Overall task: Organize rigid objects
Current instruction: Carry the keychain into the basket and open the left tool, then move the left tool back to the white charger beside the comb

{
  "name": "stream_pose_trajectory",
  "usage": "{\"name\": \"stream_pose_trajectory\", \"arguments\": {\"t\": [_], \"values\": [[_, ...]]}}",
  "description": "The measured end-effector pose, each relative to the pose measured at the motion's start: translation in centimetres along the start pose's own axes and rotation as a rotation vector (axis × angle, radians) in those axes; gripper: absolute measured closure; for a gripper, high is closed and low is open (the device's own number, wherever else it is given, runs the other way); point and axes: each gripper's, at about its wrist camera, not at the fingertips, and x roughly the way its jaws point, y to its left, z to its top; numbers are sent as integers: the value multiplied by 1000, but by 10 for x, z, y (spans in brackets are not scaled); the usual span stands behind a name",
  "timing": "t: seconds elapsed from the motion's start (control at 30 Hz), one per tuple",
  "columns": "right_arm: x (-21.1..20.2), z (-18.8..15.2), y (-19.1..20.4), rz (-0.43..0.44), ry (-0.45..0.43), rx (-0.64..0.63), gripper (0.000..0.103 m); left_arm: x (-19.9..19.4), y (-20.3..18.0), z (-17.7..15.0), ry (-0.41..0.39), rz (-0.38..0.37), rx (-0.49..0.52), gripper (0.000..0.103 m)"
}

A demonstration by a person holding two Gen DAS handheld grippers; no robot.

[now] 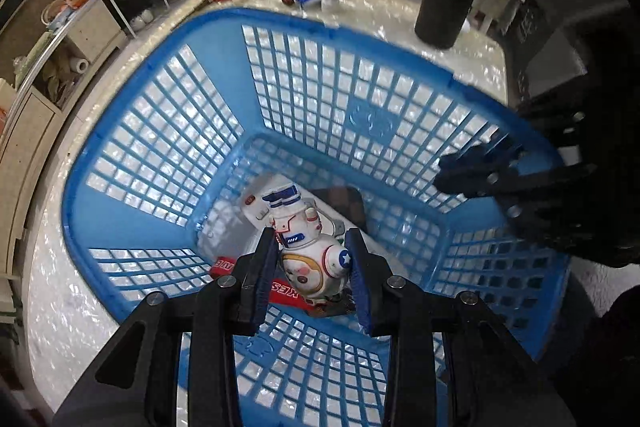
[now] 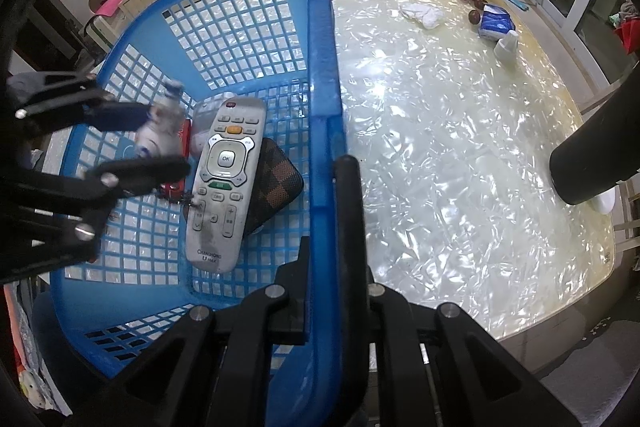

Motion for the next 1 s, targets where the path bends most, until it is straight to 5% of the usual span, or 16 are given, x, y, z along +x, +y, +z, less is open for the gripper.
{"name": "stream_pose_trajectory", "arguments": {"t": [0.47,0.8,1.0], "values": [[-2,-2,-1,1,-4,2,94,31,-7,4,121,60,82,65],[-2,-3,-1,5,-7,6,94,15,-7,4,108,63,92,12],[-2,-2,-2,12,-10,11,94,-13,18,-2,66,48,-8,9]]}}
